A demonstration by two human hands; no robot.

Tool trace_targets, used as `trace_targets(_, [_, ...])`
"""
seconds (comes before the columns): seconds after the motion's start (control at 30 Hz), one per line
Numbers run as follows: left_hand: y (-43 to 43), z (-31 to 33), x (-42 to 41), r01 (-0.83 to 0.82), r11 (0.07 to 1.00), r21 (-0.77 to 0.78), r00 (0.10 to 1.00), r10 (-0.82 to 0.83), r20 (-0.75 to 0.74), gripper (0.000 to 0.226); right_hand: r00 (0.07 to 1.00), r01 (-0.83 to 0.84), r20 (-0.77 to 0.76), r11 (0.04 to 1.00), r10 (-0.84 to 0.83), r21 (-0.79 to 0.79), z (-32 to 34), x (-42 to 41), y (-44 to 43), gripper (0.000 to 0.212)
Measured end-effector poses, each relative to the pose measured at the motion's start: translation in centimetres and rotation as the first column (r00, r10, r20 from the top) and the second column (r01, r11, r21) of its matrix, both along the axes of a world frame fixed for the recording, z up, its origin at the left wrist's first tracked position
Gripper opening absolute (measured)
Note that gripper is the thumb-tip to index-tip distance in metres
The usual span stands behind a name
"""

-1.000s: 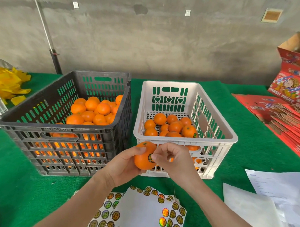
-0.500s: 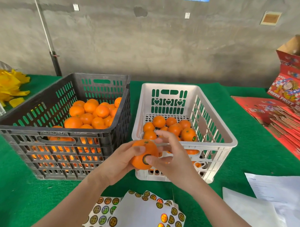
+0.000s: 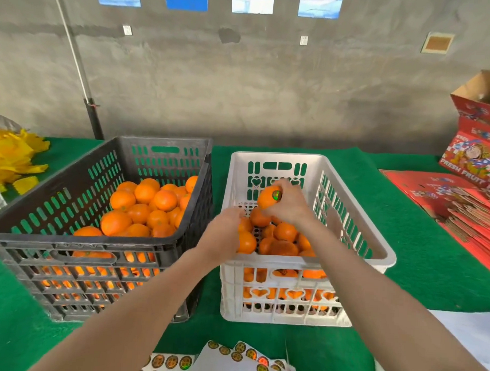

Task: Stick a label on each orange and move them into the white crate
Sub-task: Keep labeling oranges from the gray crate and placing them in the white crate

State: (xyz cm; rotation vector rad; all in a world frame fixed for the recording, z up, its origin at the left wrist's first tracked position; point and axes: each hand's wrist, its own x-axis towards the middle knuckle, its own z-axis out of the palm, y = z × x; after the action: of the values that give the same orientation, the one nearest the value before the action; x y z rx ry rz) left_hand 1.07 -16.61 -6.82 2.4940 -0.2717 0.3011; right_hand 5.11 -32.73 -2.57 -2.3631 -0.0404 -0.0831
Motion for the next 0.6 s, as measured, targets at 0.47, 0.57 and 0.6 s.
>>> trace_targets(0.47, [0.2,-1.2,0.2,0.029,0.998,0.049,0.995,-0.033,0.092,0.032,0.93,-0.227,-0.366,0.76,-0.015,-0.609,-8.5,7.3,-0.8,0.087])
trace_targets(0.57, [0.1,-0.9,-0.3,0.017,0.989,0.146,0.982,-0.044,0.185,0.04,0.983,-0.128,-0.182,0.779,0.019,-0.614,-7.3,6.5,0.2,0.075])
trace_targets(0.6, [0.1,-0.5,-0.7,0.018,0.984,0.177,0.968,-0.062,0.242,0.041,0.996,-0.081,-0.067,0.819,0.052,-0.568,-6.6,6.0,0.8,0.07])
